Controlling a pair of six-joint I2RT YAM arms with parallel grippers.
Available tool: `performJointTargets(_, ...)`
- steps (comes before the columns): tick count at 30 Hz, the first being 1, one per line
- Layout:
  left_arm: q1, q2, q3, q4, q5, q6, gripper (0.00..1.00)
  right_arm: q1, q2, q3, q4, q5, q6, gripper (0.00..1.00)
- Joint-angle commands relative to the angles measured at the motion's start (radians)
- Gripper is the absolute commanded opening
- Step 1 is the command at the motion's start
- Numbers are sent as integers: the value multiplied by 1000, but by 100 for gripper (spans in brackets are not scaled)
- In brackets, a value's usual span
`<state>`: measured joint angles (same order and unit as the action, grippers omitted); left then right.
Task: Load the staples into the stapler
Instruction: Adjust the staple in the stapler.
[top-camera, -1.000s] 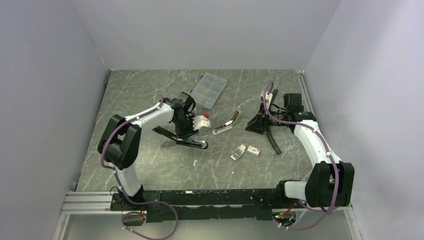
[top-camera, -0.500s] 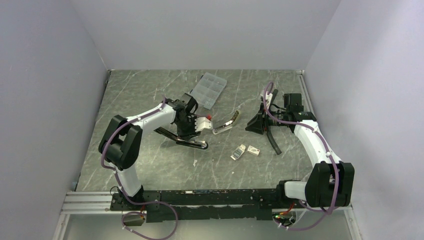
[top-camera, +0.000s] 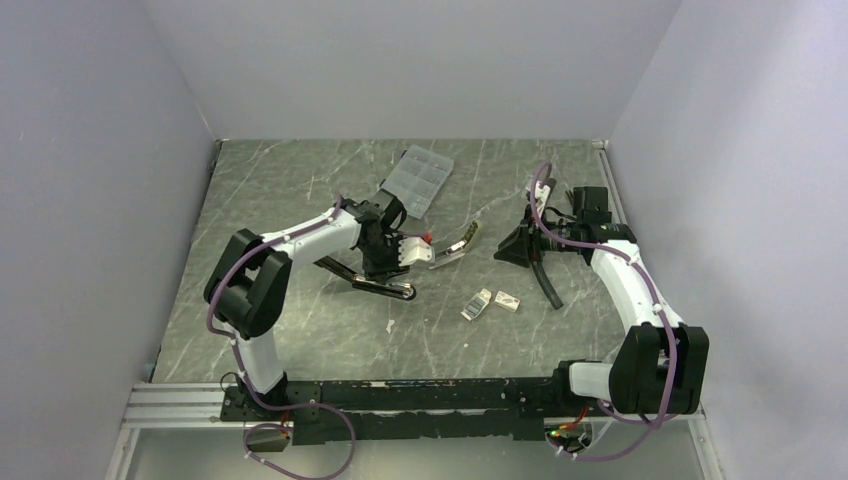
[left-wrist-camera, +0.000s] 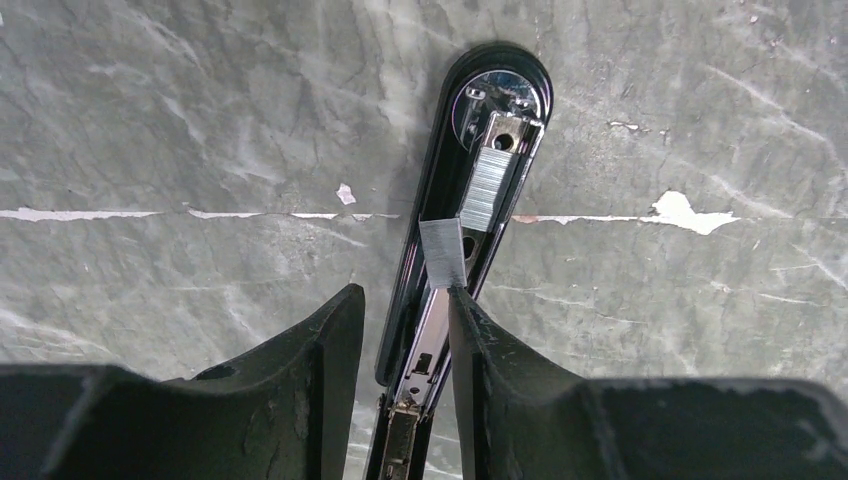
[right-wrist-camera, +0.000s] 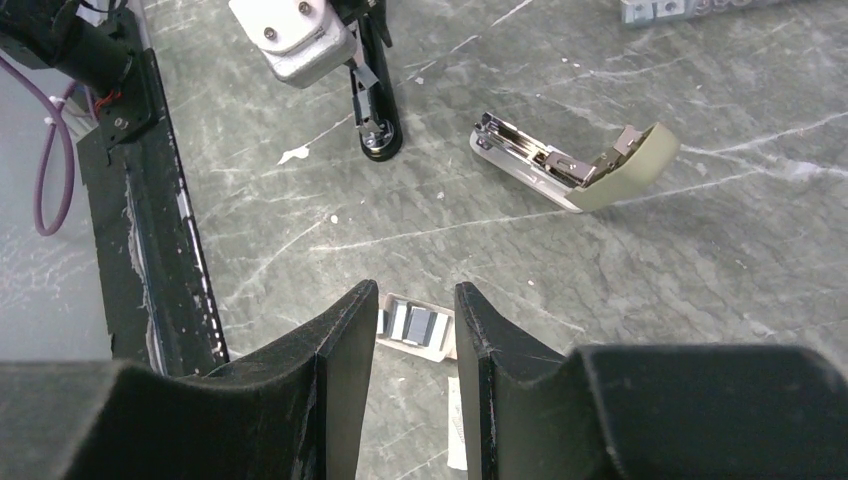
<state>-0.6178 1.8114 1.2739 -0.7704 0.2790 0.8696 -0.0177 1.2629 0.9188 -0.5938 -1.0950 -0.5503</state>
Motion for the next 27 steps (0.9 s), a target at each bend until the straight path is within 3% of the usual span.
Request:
performJointTargets(1, -10, 6, 43, 0, 3, -19, 41, -5, -22, 14, 25, -34, -17, 38)
performJointTargets(12, -8, -27, 68, -6, -69, -40, 42, -5, -22, 15, 24, -35, -16, 38)
performJointTargets(19, -8, -32, 94, -48, 71, -46, 42, -5, -26, 14, 26, -34, -14, 38)
performJointTargets(27, 14, 93, 264, -267, 250, 67, 41, -5, -29, 11, 28, -31, -14, 38)
